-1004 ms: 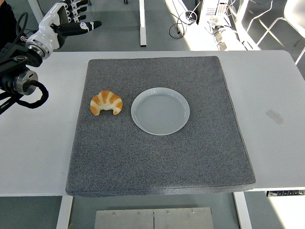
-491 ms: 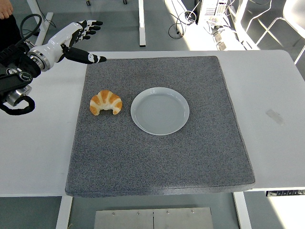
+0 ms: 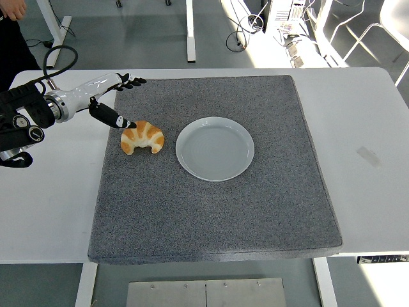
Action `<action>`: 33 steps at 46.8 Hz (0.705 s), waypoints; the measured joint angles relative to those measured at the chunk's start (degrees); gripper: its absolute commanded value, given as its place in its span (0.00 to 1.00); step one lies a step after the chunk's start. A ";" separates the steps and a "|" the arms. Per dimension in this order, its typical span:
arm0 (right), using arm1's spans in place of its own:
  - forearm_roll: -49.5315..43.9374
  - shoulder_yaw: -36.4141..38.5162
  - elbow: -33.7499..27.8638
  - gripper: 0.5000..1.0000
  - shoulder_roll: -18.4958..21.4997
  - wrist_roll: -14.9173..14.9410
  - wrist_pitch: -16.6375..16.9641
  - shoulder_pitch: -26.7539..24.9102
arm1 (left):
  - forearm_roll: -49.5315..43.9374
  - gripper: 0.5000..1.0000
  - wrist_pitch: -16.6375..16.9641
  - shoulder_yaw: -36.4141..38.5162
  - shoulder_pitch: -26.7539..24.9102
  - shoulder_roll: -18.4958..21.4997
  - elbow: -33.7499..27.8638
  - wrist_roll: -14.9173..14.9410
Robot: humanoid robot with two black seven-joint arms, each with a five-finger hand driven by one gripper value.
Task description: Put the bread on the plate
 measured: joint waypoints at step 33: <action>0.00 -0.01 0.00 1.00 0.00 0.00 0.00 0.00 | 4.17 0.86 -3.22 3.53 0.58 -2.30 3.65 1.01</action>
